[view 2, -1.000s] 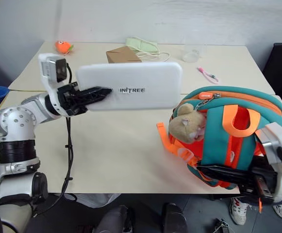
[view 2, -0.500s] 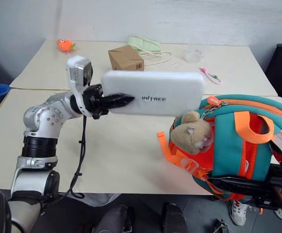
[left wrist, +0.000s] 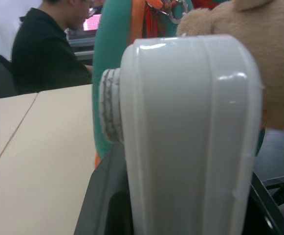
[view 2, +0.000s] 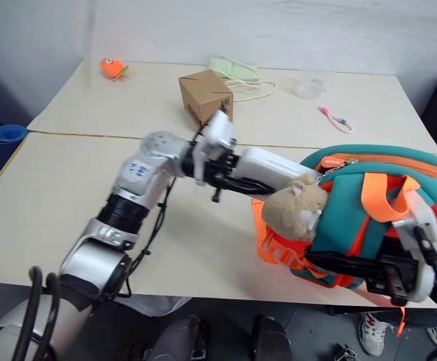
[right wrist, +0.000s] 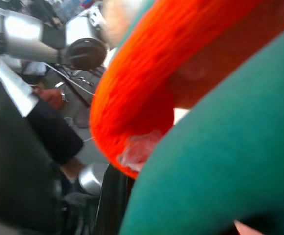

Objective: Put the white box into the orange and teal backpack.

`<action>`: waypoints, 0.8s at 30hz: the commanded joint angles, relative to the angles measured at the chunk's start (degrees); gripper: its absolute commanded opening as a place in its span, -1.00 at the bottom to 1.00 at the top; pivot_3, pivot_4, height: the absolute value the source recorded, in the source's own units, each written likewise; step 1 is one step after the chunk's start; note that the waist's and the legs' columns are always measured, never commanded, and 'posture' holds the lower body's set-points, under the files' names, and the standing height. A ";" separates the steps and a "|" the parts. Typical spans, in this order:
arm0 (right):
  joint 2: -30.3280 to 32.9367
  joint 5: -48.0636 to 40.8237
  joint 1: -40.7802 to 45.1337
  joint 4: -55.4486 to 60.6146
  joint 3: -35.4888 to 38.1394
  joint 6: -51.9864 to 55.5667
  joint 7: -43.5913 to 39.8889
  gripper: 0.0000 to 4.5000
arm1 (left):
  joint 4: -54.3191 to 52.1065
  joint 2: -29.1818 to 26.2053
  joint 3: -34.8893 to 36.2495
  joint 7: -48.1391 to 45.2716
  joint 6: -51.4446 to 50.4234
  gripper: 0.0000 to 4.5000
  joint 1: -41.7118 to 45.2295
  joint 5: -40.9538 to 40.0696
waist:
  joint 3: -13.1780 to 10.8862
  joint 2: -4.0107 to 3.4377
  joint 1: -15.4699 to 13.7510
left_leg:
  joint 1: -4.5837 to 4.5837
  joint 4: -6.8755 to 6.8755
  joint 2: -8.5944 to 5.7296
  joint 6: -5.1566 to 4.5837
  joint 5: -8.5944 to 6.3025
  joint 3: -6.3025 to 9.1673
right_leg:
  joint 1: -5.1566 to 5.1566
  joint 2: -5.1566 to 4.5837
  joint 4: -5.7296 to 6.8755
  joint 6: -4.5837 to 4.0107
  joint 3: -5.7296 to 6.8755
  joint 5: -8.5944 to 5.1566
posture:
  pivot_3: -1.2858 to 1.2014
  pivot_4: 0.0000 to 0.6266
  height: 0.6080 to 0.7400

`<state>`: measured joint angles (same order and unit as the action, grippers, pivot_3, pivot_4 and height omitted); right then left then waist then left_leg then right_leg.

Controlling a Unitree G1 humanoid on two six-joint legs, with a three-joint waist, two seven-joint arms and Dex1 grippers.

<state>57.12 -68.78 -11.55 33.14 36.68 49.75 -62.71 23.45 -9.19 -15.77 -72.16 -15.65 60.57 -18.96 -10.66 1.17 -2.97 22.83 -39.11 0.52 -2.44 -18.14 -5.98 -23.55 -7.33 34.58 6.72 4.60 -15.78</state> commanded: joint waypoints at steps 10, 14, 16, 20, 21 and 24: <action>-3.02 2.36 3.96 -0.64 -4.57 -1.71 6.52 -1.00 | -2.46 4.39 2.64 11.49 1.16 0.70 0.58 5.89 | 0.04 -0.08 1.22 | 0.11 -0.06 0.08 -0.16 -0.06 0.02 | -0.03 -0.23 -0.16 0.16 -0.01 0.11 | 0.03 -0.52 1.00; -3.52 0.63 2.51 0.37 -3.10 -1.37 7.67 -1.00 | -15.22 -8.68 9.62 0.75 -12.94 0.79 -5.38 -6.76 | 0.03 -0.18 2.59 | 0.08 0.00 0.24 0.12 0.06 0.06 | -0.10 -0.11 0.23 0.02 0.01 0.05 | 0.03 -0.52 1.00; -3.56 0.43 1.99 0.72 -2.78 -1.39 7.92 -1.00 | -18.81 -11.81 11.55 0.06 -18.09 0.79 -6.03 -10.57 | 0.03 -0.18 2.48 | 0.09 -0.02 0.22 0.15 0.09 0.13 | -0.08 -0.10 0.28 0.01 0.08 0.04 | 0.03 -0.52 1.00; -3.40 -0.01 1.30 0.96 -2.33 -1.29 8.32 -1.00 | -25.38 -9.84 12.75 4.23 -25.86 0.79 -5.20 -16.99 | 0.03 -0.17 0.97 | 0.14 -0.11 -0.10 -0.03 0.12 0.50 | 0.19 -0.17 0.16 0.06 0.21 0.07 | 0.03 -0.52 1.00; -3.37 -0.09 1.27 1.01 -2.31 -1.26 8.42 -1.00 | -26.48 -8.96 12.39 5.16 -26.59 0.79 -5.15 -17.49 | 0.03 -0.18 0.72 | 0.16 -0.11 -0.21 -0.08 0.12 0.59 | 0.24 -0.24 0.12 0.09 0.17 0.08 | 0.03 -0.52 1.00; -3.27 -1.24 1.77 1.40 -2.32 -0.99 9.41 -1.00 | -26.30 -5.80 7.45 8.86 -24.65 0.79 -4.96 -12.87 | 0.03 -0.17 0.58 | 0.19 -0.11 -0.40 -0.21 0.14 0.64 | 0.34 -0.36 -0.07 0.31 -0.07 0.21 | 0.03 -0.52 1.00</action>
<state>53.68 -68.25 -10.03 33.21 32.58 48.81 -53.69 -1.61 -15.92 -5.91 -65.40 -41.47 54.07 -33.57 -10.63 0.99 -2.39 23.01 -39.22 0.09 -2.67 -18.00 -5.35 -23.16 -7.69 34.46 7.05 4.53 -15.56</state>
